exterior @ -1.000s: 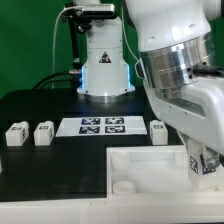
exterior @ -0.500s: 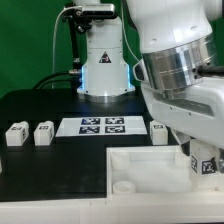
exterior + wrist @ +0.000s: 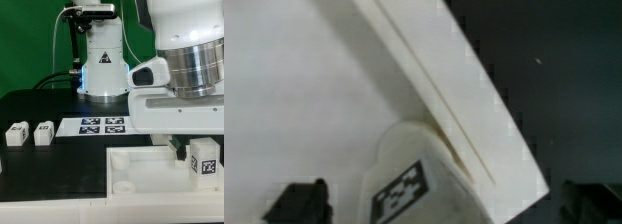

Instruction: Assemble one leg

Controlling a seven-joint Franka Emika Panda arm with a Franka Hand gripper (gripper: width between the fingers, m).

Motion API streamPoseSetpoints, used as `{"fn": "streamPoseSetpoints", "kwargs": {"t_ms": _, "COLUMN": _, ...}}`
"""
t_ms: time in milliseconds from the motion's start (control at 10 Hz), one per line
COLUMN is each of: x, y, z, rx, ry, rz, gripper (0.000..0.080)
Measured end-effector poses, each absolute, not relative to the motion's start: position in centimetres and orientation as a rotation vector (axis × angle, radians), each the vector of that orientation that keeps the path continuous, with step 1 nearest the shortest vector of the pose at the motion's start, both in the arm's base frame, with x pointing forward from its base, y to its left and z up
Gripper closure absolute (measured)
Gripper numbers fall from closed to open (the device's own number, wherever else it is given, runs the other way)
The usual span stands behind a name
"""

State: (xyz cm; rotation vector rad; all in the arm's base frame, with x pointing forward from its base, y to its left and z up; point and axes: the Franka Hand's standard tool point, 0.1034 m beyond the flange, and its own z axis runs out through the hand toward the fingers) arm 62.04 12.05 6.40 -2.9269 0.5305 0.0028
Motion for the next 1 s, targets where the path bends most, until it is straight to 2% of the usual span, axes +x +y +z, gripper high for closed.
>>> {"fn": "streamPoseSetpoints", "kwargs": {"t_ms": 200, "x": 62.28, "y": 11.68, "z": 6.41, "rx": -2.982, "ry": 0.146, "rz": -0.049, "gripper": 0.0151}}
{"fn": "streamPoseSetpoints", "kwargs": {"t_ms": 300, "x": 62.26, "y": 11.78, "z": 6.4, "rx": -2.977, "ry": 0.15, "rz": -0.047, "gripper": 0.0278}}
{"fn": "streamPoseSetpoints", "kwargs": {"t_ms": 400, "x": 62.24, "y": 11.86, "z": 6.39, "rx": -2.973, "ry": 0.215, "rz": -0.042, "gripper": 0.0278}}
{"fn": "streamPoseSetpoints", "kwargs": {"t_ms": 500, "x": 62.24, "y": 11.85, "z": 6.38, "rx": -2.972, "ry": 0.22, "rz": -0.041, "gripper": 0.0415}}
{"fn": "streamPoseSetpoints", "kwargs": {"t_ms": 600, "x": 62.16, "y": 11.51, "z": 6.25, "rx": -2.958, "ry": 0.372, "rz": -0.025, "gripper": 0.0503}}
{"fn": "streamPoseSetpoints", "kwargs": {"t_ms": 800, "x": 62.21, "y": 11.48, "z": 6.25, "rx": -2.905, "ry": 0.637, "rz": -0.004, "gripper": 0.0505}}
{"fn": "streamPoseSetpoints", "kwargs": {"t_ms": 1000, "x": 62.41, "y": 11.37, "z": 6.35, "rx": -2.703, "ry": 1.168, "rz": 0.054, "gripper": 0.0505}}
